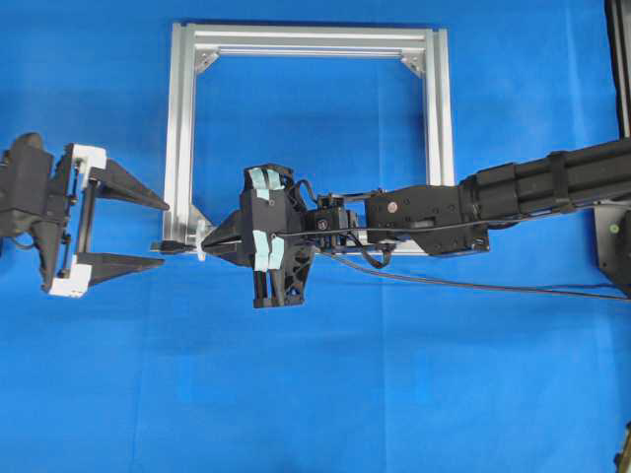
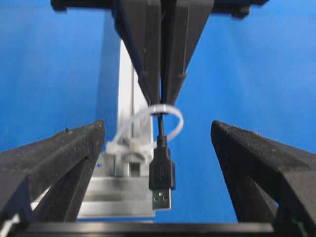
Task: Insert the wire through the string loop located on the left side.
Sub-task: 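Move the open left gripper toward the plug emerging from the loop, then close the left gripper on the USB plug beyond the loop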
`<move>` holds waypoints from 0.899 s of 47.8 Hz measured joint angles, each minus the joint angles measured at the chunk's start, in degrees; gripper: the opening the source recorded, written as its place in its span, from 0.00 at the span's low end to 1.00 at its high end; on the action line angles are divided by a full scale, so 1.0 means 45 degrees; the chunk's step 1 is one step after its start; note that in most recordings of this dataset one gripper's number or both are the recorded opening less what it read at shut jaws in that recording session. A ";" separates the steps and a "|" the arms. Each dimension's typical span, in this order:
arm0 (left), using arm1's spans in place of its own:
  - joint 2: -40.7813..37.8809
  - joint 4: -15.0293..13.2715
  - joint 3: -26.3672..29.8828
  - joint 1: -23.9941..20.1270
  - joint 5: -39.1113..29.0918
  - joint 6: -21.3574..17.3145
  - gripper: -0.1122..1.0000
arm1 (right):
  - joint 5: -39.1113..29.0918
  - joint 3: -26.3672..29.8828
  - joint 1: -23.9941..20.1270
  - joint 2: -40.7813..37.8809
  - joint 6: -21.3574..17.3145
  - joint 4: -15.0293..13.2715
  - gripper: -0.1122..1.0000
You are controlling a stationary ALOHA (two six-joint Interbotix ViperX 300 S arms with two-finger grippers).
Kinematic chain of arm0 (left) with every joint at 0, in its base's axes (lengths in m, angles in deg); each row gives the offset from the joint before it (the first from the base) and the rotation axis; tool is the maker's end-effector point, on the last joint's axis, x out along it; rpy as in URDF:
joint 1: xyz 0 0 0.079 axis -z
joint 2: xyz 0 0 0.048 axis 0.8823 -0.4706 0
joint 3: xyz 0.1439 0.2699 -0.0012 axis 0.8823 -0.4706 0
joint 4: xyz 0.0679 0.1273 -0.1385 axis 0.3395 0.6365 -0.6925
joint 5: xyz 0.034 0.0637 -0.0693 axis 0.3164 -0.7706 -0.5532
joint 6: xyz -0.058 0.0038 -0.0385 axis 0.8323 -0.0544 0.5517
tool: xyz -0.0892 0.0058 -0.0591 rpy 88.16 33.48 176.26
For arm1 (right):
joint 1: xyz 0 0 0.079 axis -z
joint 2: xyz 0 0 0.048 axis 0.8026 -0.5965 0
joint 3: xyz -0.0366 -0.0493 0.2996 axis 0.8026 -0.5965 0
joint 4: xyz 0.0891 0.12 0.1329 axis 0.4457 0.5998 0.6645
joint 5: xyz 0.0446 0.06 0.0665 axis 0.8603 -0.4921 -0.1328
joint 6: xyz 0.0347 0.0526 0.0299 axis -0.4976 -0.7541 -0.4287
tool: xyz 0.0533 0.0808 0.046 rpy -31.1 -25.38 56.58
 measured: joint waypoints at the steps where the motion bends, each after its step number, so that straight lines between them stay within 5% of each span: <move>1: -0.0137 0.0000 0.0039 0.0000 0.0000 0.0000 0.92 | 0.0000 0.0000 0.0000 0.0000 0.0000 0.0000 0.13; 19: -0.3164 0.0020 0.1035 0.0000 0.0078 0.0039 0.92 | 0.0000 -0.0020 0.0000 0.0000 0.0000 0.0000 0.13; 43: -0.3203 0.0020 0.1035 0.0000 0.0078 0.0000 0.91 | 0.0000 -0.0020 0.0000 0.0000 0.0000 0.0000 0.13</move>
